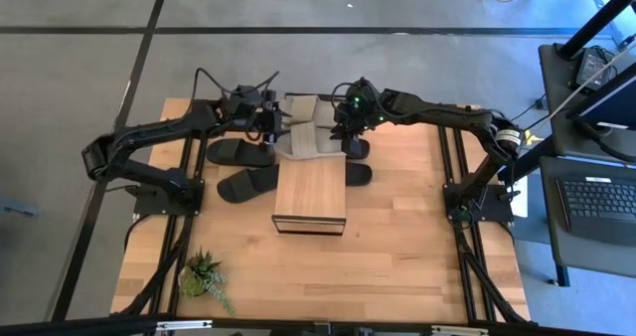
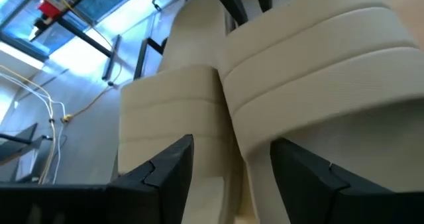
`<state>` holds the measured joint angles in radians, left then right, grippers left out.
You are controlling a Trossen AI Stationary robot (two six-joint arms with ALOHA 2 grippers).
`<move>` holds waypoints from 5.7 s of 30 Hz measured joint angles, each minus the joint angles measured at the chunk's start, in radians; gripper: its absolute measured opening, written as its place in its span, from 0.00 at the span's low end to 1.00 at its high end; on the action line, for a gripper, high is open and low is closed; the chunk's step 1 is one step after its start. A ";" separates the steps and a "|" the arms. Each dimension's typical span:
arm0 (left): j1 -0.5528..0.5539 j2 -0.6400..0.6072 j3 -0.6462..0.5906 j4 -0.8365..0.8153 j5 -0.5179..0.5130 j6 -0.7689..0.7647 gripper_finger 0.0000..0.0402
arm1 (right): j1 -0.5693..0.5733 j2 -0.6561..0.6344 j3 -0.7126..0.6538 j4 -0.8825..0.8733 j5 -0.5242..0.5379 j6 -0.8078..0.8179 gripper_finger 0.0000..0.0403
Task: Pick and place slides into the shelf
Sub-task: Put the gray slide on the shelf, then put the bottom left black slide under the shelf
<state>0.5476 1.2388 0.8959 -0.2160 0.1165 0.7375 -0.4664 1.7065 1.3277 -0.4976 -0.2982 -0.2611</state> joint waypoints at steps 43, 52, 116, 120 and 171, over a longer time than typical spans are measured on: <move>-0.001 -0.148 0.003 -0.177 0.109 -0.205 0.48 | 0.042 -0.455 -0.177 -0.277 -0.038 0.102 0.24; -0.012 -0.162 0.003 -0.354 0.124 -0.321 0.48 | 0.042 -0.653 -0.536 -0.034 -0.037 0.240 0.24; -0.897 -0.161 -0.320 -0.623 -0.448 -1.446 0.48 | 0.042 -0.528 -0.712 0.359 -0.037 0.286 0.24; -0.897 -0.161 -0.320 -0.617 -0.448 -1.388 0.48 | 0.043 -0.528 -0.712 0.359 -0.037 0.283 0.24; -0.898 -0.161 -0.320 -0.819 -0.447 -2.192 0.48 | 0.043 -0.528 -0.711 0.358 -0.036 0.249 0.24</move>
<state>-0.3500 1.0775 0.5758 -1.0354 -0.3302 -1.4543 -0.4236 1.1786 0.6163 -0.1400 -0.3346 -0.0120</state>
